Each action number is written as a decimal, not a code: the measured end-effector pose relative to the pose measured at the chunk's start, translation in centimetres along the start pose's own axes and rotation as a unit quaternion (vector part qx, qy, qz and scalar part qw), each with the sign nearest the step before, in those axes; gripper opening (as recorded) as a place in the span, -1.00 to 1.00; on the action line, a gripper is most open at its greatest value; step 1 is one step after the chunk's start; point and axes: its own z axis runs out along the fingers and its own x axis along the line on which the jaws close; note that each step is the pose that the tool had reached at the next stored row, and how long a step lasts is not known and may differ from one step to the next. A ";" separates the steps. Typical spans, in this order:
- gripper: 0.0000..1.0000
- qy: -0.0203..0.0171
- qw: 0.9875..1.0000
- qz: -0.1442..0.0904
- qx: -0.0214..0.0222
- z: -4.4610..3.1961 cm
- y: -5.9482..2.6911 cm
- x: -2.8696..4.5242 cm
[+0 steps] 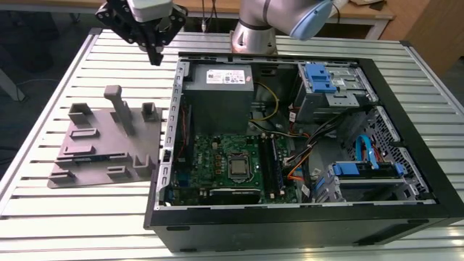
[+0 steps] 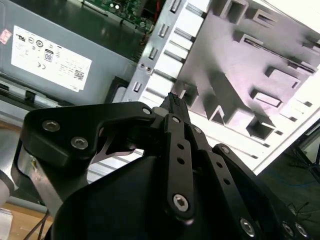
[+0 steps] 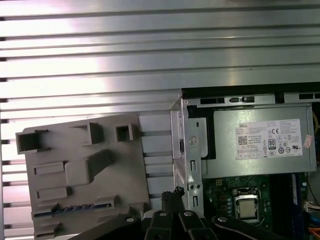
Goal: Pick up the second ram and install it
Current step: 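Reach for the second ram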
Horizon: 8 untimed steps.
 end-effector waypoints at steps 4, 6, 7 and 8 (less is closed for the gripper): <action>-0.79 0.000 1.000 0.000 -0.001 -0.05 -0.13 1.75; -0.79 0.000 1.000 0.000 -0.001 -0.08 -0.20 2.65; -0.79 0.000 1.000 0.000 -0.001 -0.08 -0.23 3.10; -0.79 0.000 1.000 0.000 -0.001 -0.08 -0.27 3.53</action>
